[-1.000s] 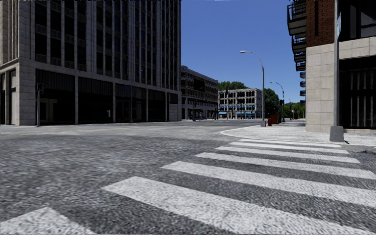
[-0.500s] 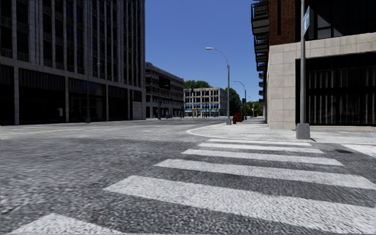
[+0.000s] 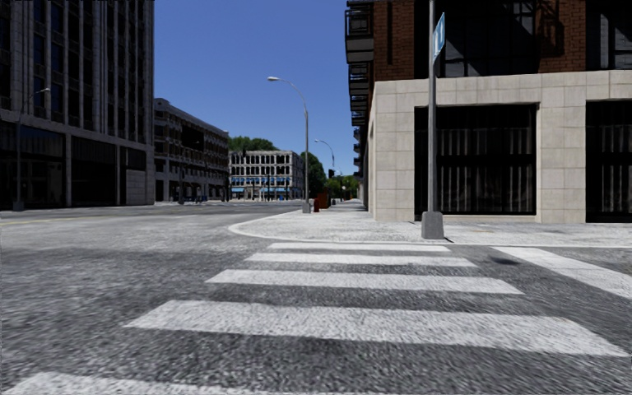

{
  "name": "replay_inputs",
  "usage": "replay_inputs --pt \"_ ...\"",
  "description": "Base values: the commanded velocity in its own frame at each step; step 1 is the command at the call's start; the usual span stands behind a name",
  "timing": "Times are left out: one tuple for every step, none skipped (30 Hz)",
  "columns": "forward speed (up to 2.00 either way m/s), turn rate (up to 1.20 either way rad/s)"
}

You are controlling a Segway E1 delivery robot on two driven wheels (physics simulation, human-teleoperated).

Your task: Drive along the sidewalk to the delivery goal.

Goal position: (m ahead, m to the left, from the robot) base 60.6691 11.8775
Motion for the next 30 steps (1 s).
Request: replay_inputs --pt "1.63 -0.60" --pt "1.63 -0.60" --pt "1.63 -0.50" --pt "1.63 0.00" --pt "1.63 0.00" --pt "1.70 0.00" --pt "1.70 0.00" --pt "2.00 0.00" --pt "2.00 0.00" --pt "2.00 0.00" --pt "2.00 0.00" --pt "2.00 0.00" --pt "2.00 0.00" --pt "2.00 0.00" --pt "2.00 0.00" --pt "2.00 0.00" --pt "2.00 0.00" --pt "2.00 0.00" --pt "2.00 0.00" --pt "2.00 0.00" --pt "2.00 0.00" --pt "2.00 0.00" --pt "2.00 0.00" --pt "2.00 0.00" --pt "2.00 0.00" --pt "2.00 0.00" --pt "2.00 0.00" --pt "2.00 0.00" --pt "2.00 0.00" --pt "2.00 0.00"
